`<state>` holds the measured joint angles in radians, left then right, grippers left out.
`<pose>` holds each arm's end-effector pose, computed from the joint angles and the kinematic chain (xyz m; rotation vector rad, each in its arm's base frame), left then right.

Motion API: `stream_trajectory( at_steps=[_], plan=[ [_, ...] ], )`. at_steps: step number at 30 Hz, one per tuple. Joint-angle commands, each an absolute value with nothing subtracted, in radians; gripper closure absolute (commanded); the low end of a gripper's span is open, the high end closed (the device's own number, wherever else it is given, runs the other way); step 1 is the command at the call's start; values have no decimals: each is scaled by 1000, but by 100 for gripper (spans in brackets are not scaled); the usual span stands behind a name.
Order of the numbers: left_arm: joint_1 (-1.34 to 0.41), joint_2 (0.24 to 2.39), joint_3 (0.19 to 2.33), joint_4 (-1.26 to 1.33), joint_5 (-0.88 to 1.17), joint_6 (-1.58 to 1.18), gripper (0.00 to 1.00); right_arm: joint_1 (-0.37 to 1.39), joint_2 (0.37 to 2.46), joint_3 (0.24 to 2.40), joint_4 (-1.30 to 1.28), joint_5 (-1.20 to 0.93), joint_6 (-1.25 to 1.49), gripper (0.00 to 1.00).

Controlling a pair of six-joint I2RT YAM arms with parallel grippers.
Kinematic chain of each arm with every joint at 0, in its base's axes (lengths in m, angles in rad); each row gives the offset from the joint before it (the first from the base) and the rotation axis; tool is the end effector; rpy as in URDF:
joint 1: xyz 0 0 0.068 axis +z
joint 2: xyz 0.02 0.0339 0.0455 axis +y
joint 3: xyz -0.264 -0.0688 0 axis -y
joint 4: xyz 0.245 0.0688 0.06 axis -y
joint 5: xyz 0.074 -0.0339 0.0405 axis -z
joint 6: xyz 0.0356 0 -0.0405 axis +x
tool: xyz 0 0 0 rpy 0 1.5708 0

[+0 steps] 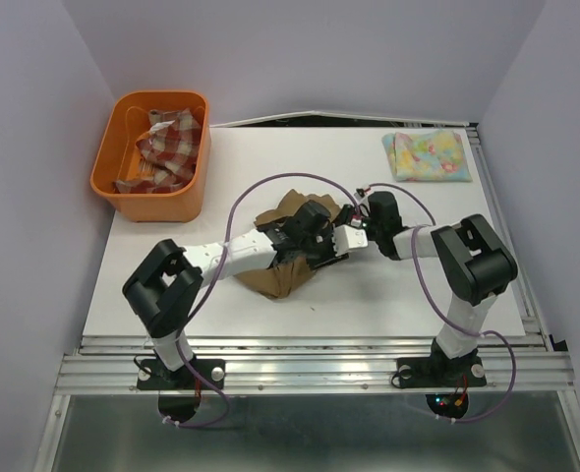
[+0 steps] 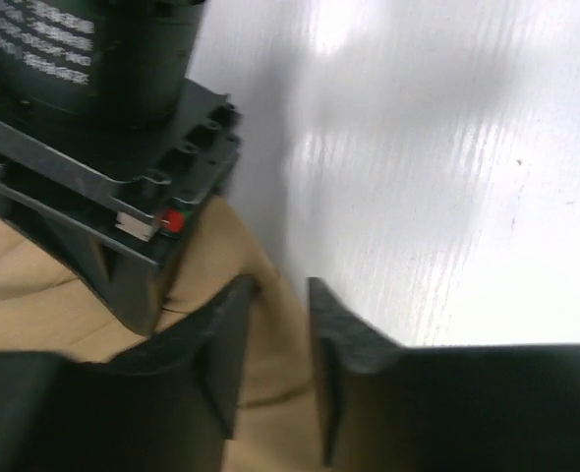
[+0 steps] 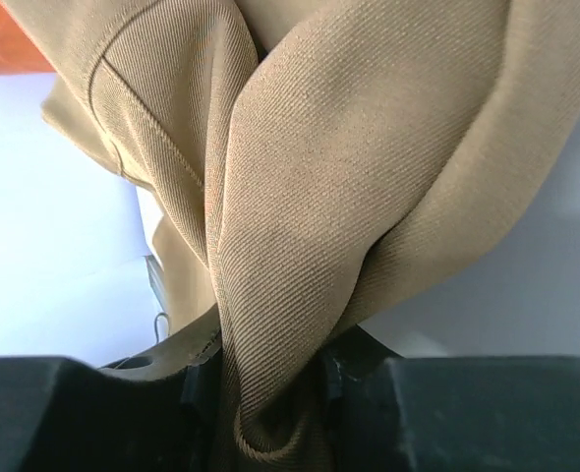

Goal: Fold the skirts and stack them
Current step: Neatly place the folded skirt to the corner

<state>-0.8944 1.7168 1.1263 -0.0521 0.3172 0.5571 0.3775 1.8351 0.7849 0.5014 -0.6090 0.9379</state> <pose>0.2302 -0.3046 0.2235 1.6074 1.5436 -0.5369 0.3187 0.1483 0.1318 0.2481 2.3370 1.3689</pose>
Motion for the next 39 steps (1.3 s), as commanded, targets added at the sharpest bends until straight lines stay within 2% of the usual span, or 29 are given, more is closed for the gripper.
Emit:
stream_trajectory(
  at_steps=[1, 3, 4, 5, 6, 11, 17, 27, 34, 39],
  plan=[
    [-896, 1550, 1204, -124, 295, 514, 42, 321, 1789, 926, 480, -578, 769, 99],
    [-887, 1461, 1184, -158, 258, 518, 24, 272, 1792, 1003, 439, -572, 639, 99],
    [-882, 1433, 1174, -167, 246, 520, 24, 258, 1793, 1031, 405, -560, 591, 99],
    [-876, 1405, 1164, -176, 232, 523, 8, 244, 1796, 1057, 362, -549, 537, 99],
    [-862, 1357, 1143, -195, 209, 526, 1, 233, 1805, 1110, 339, -526, 431, 99],
    [-778, 1282, 1120, -256, 201, 514, 2, 148, 1871, 1274, 209, -486, 218, 99],
    [-658, 1275, 1111, -279, 297, 433, 2, 51, 1989, 1504, 140, -523, 57, 99],
    [-614, 1290, 1095, -270, 368, 417, 1, -31, 2141, 1891, 5, -644, -144, 99],
    [-611, 1305, 1097, -278, 376, 419, 1, -78, 2186, 2040, -38, -646, -121, 99],
    [-611, 1312, 1103, -281, 374, 426, 1, -130, 2181, 2060, -40, -676, -110, 99]
  ],
)
